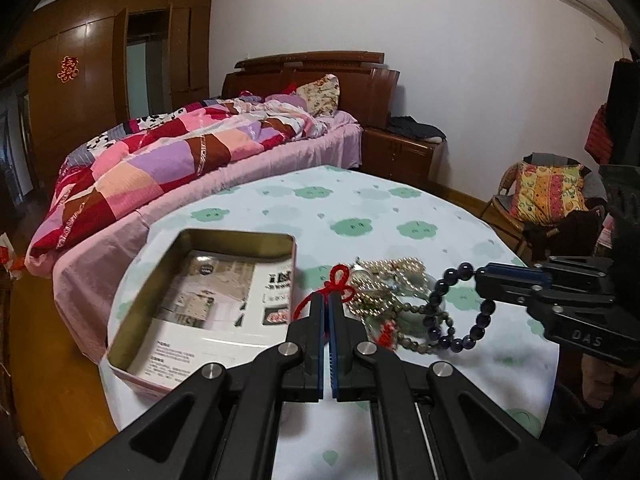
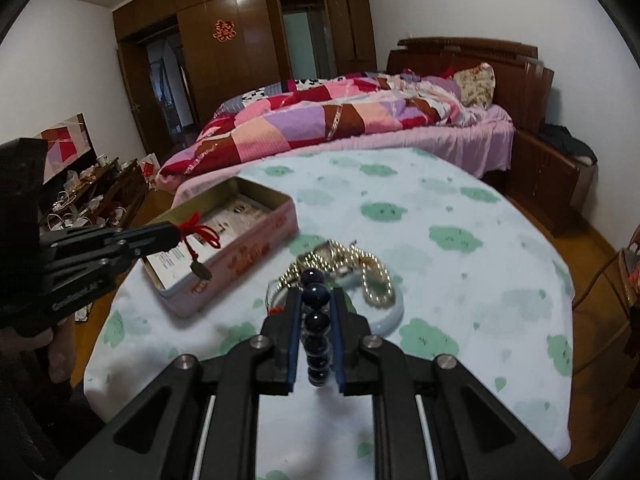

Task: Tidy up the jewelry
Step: 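Lift the dark bead bracelet with both tools and carry it over the tin box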

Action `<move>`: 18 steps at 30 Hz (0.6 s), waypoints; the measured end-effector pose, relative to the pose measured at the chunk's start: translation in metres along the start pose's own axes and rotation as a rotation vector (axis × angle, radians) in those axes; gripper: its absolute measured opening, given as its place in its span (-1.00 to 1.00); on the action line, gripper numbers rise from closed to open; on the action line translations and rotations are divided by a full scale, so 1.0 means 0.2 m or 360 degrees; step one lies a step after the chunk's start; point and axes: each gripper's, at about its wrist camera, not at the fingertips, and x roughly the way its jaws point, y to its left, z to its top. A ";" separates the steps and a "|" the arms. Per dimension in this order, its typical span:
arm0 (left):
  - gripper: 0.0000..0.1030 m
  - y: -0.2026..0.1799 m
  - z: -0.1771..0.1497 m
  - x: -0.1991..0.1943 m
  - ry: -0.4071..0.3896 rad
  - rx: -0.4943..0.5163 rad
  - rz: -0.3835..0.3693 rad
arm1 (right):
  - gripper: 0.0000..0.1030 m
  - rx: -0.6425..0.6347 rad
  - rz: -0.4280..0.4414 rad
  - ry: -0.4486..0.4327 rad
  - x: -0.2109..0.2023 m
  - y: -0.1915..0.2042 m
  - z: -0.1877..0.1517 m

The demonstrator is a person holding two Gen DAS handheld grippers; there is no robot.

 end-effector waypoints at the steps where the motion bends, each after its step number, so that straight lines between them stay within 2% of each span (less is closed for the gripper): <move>1: -0.99 0.01 0.01 0.00 -0.0007 -0.0002 0.0003 | -0.69 -0.0007 -0.0002 -0.0006 0.00 0.00 0.01; 18: -0.99 0.10 0.10 0.00 -0.0047 0.0049 0.0140 | -0.69 -0.0133 0.0025 -0.0092 -0.03 0.11 0.20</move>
